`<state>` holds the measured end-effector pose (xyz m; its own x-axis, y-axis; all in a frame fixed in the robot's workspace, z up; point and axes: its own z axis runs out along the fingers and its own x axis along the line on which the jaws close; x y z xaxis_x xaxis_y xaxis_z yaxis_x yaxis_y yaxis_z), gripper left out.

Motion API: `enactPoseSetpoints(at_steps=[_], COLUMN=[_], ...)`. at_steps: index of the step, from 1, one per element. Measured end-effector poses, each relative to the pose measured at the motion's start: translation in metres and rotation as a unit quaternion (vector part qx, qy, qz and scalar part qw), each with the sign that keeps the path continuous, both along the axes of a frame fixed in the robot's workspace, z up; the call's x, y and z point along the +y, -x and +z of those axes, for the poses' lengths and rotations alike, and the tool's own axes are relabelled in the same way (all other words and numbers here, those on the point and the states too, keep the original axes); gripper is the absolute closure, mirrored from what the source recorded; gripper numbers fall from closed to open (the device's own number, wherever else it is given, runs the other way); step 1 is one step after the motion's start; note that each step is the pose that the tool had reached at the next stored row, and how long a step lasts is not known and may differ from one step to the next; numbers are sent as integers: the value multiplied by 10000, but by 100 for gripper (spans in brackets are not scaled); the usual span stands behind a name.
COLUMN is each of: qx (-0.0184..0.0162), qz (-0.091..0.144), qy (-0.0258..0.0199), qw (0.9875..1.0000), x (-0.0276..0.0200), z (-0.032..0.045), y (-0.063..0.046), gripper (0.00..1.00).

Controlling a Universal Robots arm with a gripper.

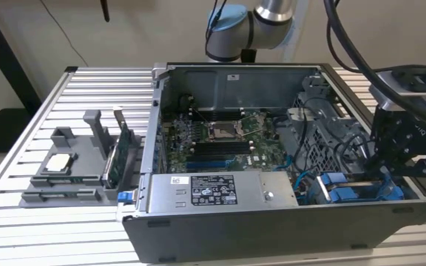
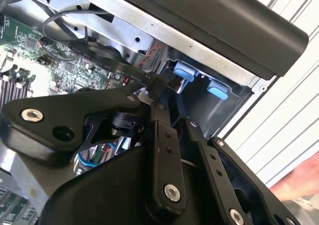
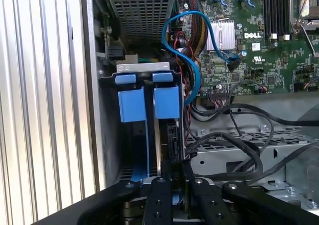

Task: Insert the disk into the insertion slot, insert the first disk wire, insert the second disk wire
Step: 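Insert the first disk wire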

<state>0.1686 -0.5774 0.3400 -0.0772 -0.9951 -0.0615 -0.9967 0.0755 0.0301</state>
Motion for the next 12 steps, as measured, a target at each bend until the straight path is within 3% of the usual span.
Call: enactPoseSetpoints(at_steps=[6, 12], qx=[0, 0], qz=[0, -1], qy=[-2, -1], qw=[10000, 10000], x=[6, 61], z=[1, 2], y=[7, 10], gripper=[81, 81])
